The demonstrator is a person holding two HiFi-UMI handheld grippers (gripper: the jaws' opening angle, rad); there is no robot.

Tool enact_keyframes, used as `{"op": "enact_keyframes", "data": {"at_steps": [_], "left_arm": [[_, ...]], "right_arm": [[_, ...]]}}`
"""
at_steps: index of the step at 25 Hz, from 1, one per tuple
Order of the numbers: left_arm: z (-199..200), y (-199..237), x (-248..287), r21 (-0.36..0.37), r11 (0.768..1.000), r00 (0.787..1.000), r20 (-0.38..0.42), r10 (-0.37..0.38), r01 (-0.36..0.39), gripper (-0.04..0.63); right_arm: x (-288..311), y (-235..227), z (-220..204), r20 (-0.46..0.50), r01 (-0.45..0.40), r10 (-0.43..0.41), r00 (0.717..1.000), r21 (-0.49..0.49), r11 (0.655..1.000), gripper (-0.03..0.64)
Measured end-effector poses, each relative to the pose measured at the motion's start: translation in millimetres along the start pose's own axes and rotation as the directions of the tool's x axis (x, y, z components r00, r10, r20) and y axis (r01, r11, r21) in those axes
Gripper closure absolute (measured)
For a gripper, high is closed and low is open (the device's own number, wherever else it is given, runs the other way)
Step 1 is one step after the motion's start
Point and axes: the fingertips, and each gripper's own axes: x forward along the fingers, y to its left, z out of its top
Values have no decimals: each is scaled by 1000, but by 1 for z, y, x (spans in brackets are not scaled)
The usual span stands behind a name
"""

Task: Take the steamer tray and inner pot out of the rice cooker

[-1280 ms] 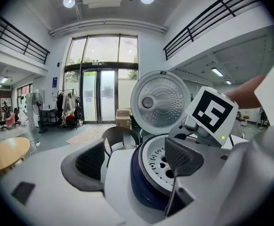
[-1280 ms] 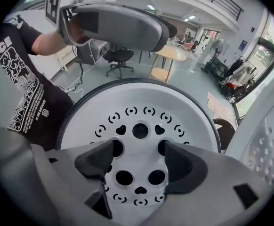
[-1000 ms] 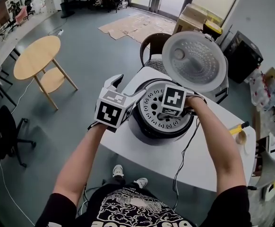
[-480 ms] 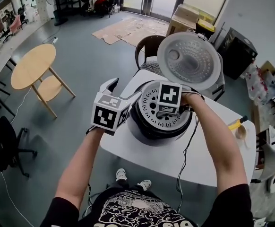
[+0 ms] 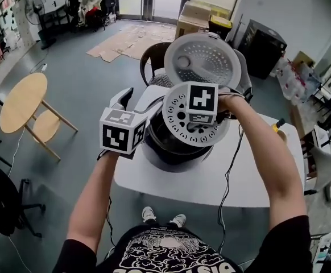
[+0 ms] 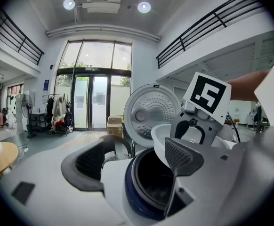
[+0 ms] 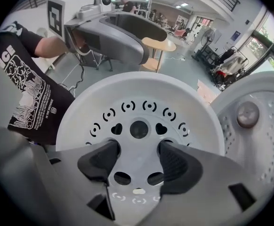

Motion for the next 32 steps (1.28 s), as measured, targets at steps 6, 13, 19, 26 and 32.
{"op": "enact_keyframes", "data": {"at_steps": [6, 13, 19, 26, 32], "left_arm": [[19, -20, 4, 20, 994, 994, 30, -107, 107, 206], [29, -78, 25, 44, 963, 963, 42, -267, 265, 206], [28, -150, 47, 71, 922, 923, 29, -384, 381, 206], [13, -207, 67, 103, 904, 909, -4, -416, 414, 206], [-8, -240, 89, 120, 912, 920, -31, -390, 391, 206]], "right_arm": [[-30, 9, -16, -3, 39, -39, 999, 116, 992, 319], [-55, 30, -72, -35, 83, -76, 996, 288, 954, 319], [-54, 63, -143, -57, 84, -66, 996, 425, 901, 319], [-24, 82, -209, -51, 118, -107, 993, 505, 855, 319], [33, 94, -249, -6, 80, -90, 996, 529, 845, 318]]}}
